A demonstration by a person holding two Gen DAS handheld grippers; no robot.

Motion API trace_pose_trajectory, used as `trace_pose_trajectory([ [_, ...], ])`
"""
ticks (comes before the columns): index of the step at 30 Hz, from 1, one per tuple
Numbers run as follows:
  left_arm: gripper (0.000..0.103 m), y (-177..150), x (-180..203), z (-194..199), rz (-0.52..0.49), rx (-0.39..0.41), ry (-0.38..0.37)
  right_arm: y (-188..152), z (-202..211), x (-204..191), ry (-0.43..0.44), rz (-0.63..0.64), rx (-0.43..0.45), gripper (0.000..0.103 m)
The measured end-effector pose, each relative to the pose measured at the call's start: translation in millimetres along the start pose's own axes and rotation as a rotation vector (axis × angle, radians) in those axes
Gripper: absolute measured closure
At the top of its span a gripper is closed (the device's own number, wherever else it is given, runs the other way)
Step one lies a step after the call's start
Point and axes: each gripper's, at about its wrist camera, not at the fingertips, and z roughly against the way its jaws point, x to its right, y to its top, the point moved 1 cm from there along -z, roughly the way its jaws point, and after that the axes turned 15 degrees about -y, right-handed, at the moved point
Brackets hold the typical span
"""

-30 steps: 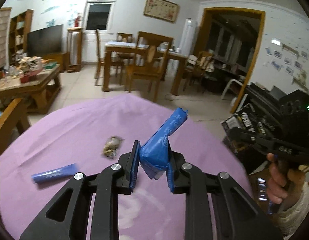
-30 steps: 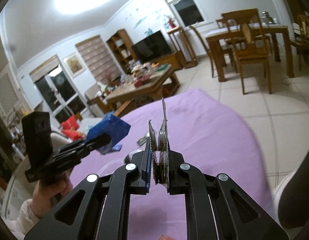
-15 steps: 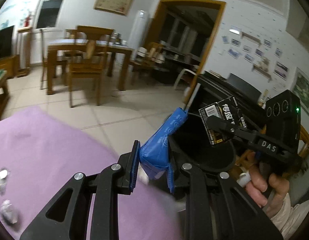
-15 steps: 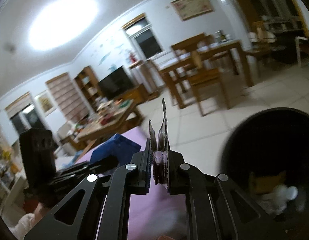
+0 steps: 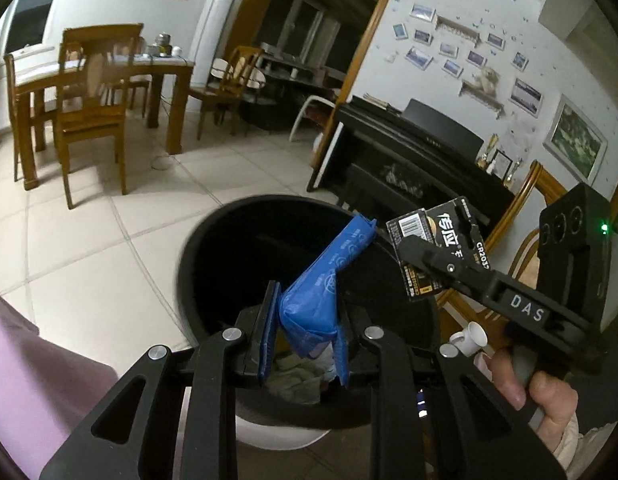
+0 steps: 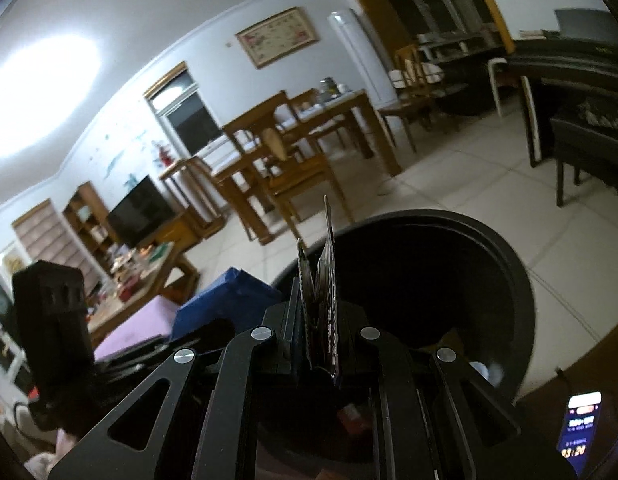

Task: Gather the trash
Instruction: 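Carry the blue packet and battery card over the black bin and open both tools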

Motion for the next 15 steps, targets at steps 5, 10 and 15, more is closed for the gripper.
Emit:
trace_pose_trajectory([
  [5, 0.078, -0.7, 1.0, -15.8, -0.002, -0.035, 0.026, -6.0, -0.5, 24.7, -0.015, -0.047, 0.016, 0.09],
  [10, 0.077, 0.5, -2.9, -17.9, -0.001, -0.057, 0.037, -6.0, -0.7, 24.6, -0.014, -0.056, 0.028, 0.09],
  [15, 0.007, -0.5, 2.7, -20.1, -0.024, -0.077, 0.105, -5.3, 9.7, 20.7, -0.008, -0.085, 0.073, 0.027],
])
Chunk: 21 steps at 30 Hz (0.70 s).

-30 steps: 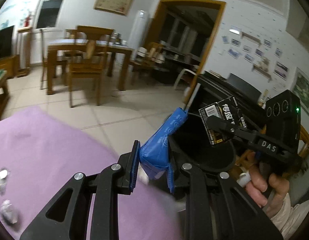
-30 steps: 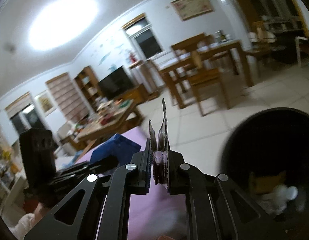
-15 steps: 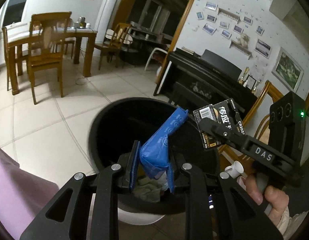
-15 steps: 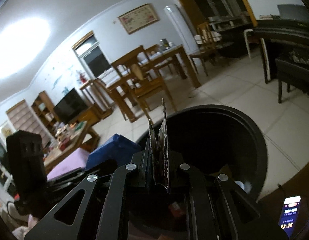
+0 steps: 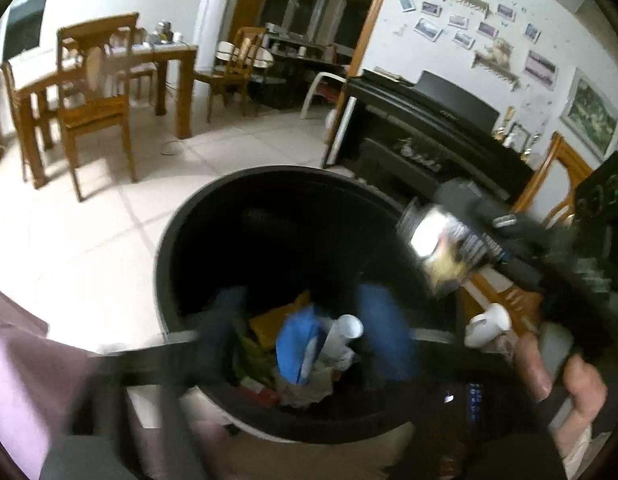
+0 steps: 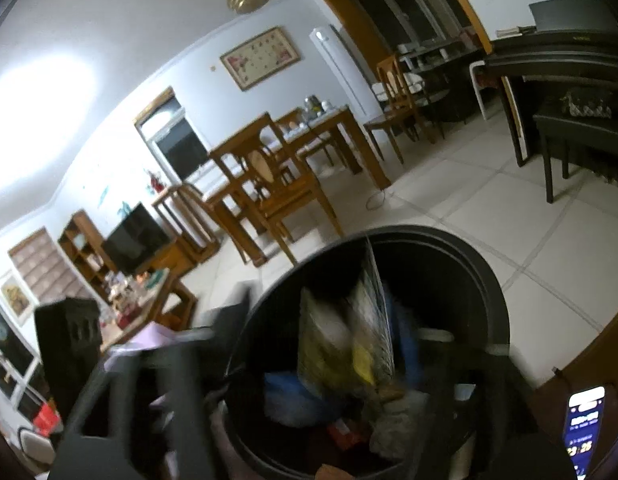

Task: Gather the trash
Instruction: 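Carry the blue packet and battery card over the black bin and open both tools, then grasp the blue probiotics stick with the left tool while the right tool grasps the eye-drop bottle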

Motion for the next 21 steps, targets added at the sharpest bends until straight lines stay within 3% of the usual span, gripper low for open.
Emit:
trace_pose_trajectory([
  [3, 0.005, -3.8, 4.4, 10.9, -0.044, 0.019, 0.049, -2.1, 8.5, -0.1, 0.011, -0.003, 0.013, 0.026],
  [11, 0.005, -14.9, -7.3, 45.4, 0.003, 0.041, 0.085, -12.7, 13.0, -19.0, 0.056, 0.03, -0.013, 0.025],
  [21, 0.005, -44.4, -25.0, 110.1, 0.07, 0.097, 0.151, -31.8, 22.7, -90.6, 0.11, 0.162, -0.05, 0.025],
])
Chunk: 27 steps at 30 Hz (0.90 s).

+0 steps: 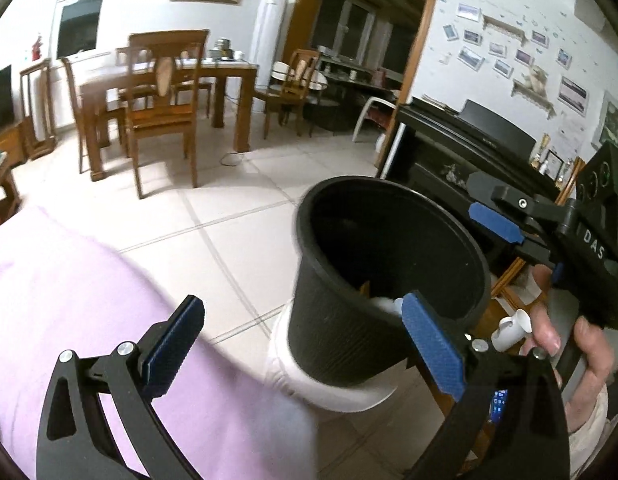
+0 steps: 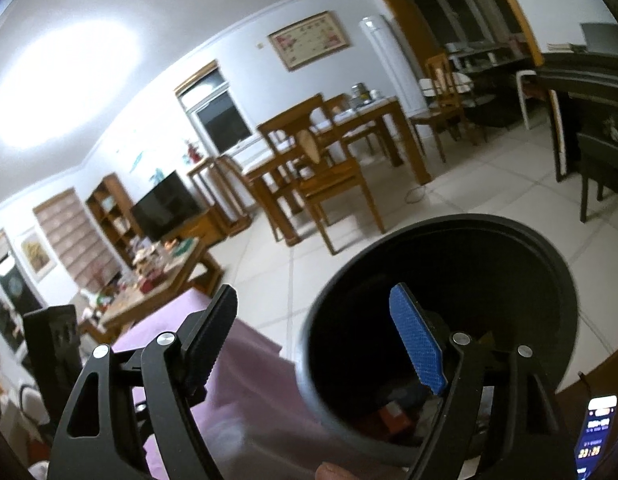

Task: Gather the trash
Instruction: 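Grasp the blue probiotics stick with the left tool while the right tool grasps the eye-drop bottle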

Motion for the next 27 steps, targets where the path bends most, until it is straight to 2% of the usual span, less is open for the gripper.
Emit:
trace_pose_trajectory([
  [8, 0.005, -25.5, -39.5, 78.0, 0.055, 0.09, 0.09, -20.8, -9.0, -107.9, 0.076, 0.155, -0.06, 0.025],
  [11, 0.005, -38.6, -60.9, 114.6, 0.078, 0.125, 0.146, -32.6, -14.8, -152.0, 0.123, 0.22, -0.094, 0.025],
  [14, 0.005, -55.3, -87.3, 151.9, 0.086, 0.125, 0.225, -49.2, -21.2, -202.2, 0.187, 0.295, -0.146, 0.025],
  [17, 0.005, -72.5, -117.9, 188.8, 0.072, 0.09, 0.332, -76.4, -28.4, -263.2, 0.266, 0.4, -0.214, 0.025],
  [21, 0.005, -91.2, -161.4, 228.7, 0.054, 0.0, 0.471, -109.1, -40.1, -341.0, 0.351, 0.519, -0.307, 0.025],
  [23, 0.005, -97.7, -183.9, 246.8, 0.052, -0.038, 0.498, -130.8, -50.4, -381.5, 0.376, 0.593, -0.345, 0.025],
  [25, 0.005, -101.3, -200.8, 255.7, 0.043, -0.075, 0.522, -146.5, -57.3, -405.7, 0.373, 0.642, -0.37, 0.025],
  [27, 0.005, -103.8, -217.2, 256.3, 0.025, -0.125, 0.506, -164.7, -66.8, -427.9, 0.375, 0.694, -0.405, 0.025],
])
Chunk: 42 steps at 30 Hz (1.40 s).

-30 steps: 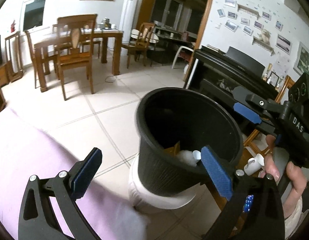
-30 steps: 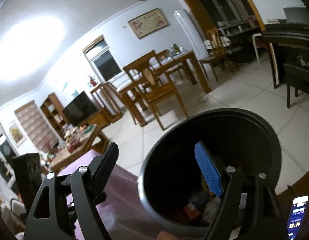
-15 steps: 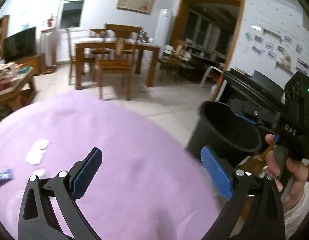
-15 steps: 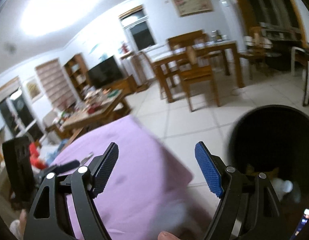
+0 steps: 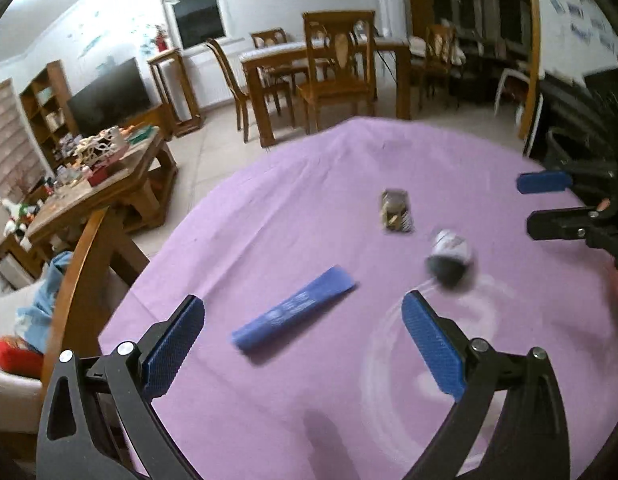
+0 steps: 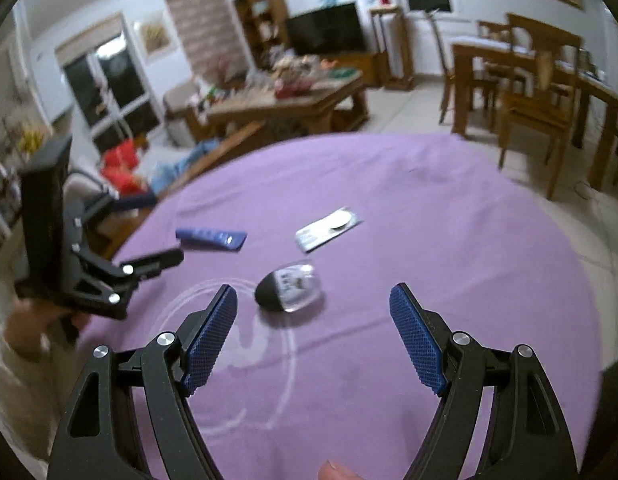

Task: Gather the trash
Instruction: 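Grasp the blue probiotics stick with the left tool while the right tool grasps the eye-drop bottle, then carry the probiotics stick and eye-drop bottle over the black bin and open both tools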

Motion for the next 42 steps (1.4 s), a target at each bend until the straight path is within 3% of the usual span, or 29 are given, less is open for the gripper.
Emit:
trace_pose_trajectory([
  [4, 0.006, -4.9, -9.1, -16.6, -0.071, -0.071, -0.042, 6.3, -28.5, -32.4, -0.02, 0.093, -0.056, 0.025],
  [6, 0.015, -10.7, -15.0, -22.8, -0.088, -0.105, -0.064, 2.7, -36.1, -32.8, -0.025, 0.13, -0.08, 0.025],
  [8, 0.036, -10.3, -24.2, -33.1, -0.063, -0.145, -0.105, 4.9, -45.1, -40.3, -0.035, 0.15, -0.095, 0.025],
  [9, 0.037, -9.1, -30.8, -36.2, -0.046, -0.138, -0.128, 5.7, -49.3, -42.3, -0.04, 0.158, -0.103, 0.026],
  [11, 0.047, -7.5, -39.9, -39.3, 0.013, -0.133, -0.183, 5.5, -59.1, -45.5, -0.045, 0.171, -0.121, 0.036],
  [13, 0.053, -5.9, -41.6, -38.9, 0.018, -0.127, -0.174, 5.1, -65.6, -50.4, -0.053, 0.186, -0.132, 0.042],
  [15, 0.065, -7.5, -41.5, -39.2, 0.027, -0.118, -0.166, 4.1, -67.8, -55.6, -0.079, 0.215, -0.115, 0.047],
  [17, 0.084, -7.4, -42.1, -38.9, 0.054, -0.105, -0.134, 3.2, -69.6, -58.4, -0.078, 0.216, -0.111, 0.047],
  [23, 0.086, -9.3, -29.2, -22.4, 0.089, -0.036, -0.098, -3.4, -52.9, -44.2, -0.029, 0.175, -0.084, 0.047],
  [30, 0.086, 7.5, 23.4, 14.2, 0.053, 0.095, -0.076, -10.0, 4.1, 3.1, 0.066, 0.006, 0.01, 0.047],
  [35, 0.086, 26.6, 67.5, 28.4, 0.002, 0.161, -0.097, -22.2, 48.8, 53.6, 0.056, -0.101, 0.089, 0.047],
  [42, 0.086, 51.8, 133.3, 26.8, -0.09, 0.192, -0.144, -50.7, 102.1, 132.9, 0.013, -0.225, 0.155, 0.047],
])
